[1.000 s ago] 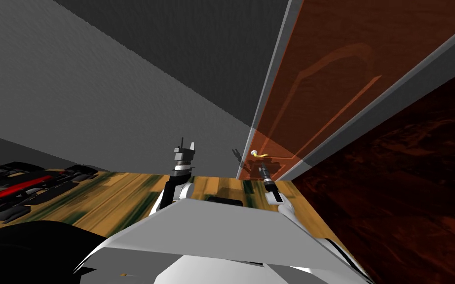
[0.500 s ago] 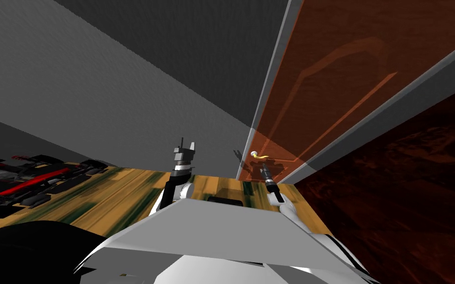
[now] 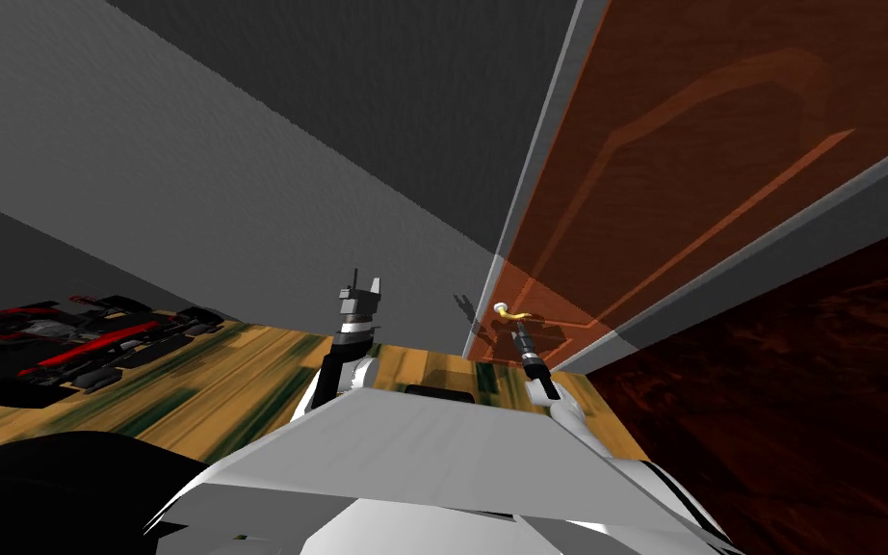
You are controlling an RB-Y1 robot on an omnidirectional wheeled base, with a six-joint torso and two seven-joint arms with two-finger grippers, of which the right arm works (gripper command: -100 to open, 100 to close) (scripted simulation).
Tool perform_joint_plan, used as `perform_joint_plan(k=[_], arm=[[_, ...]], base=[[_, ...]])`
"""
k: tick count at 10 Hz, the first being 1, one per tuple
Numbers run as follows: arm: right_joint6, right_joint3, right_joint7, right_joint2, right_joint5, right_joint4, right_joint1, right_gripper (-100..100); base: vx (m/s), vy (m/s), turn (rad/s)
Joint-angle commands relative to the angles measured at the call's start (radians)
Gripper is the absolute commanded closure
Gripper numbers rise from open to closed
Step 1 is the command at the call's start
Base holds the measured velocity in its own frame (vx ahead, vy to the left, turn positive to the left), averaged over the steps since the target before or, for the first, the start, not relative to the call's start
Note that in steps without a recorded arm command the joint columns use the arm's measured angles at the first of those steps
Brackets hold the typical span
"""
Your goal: Pull the door open
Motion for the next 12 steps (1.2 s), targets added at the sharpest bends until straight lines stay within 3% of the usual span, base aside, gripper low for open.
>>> perform_joint_plan(k=[1,6,7,12], arm=[[-0.017,-0.013,-0.002,-0.007,-0.008,0.022,0.004,-100],[-0.037,-0.037,-0.006,-0.021,-0.022,0.037,0.025,-100],[-0.037,-0.037,-0.006,-0.021,-0.022,0.037,0.025,100],[-0.037,-0.037,-0.006,-0.021,-0.022,0.037,0.025,100]], base=[[0.198,0.027,0.170],[0.168,-0.028,0.093],[-0.009,0.002,-0.007],[-0.013,0.001,-0.001]])
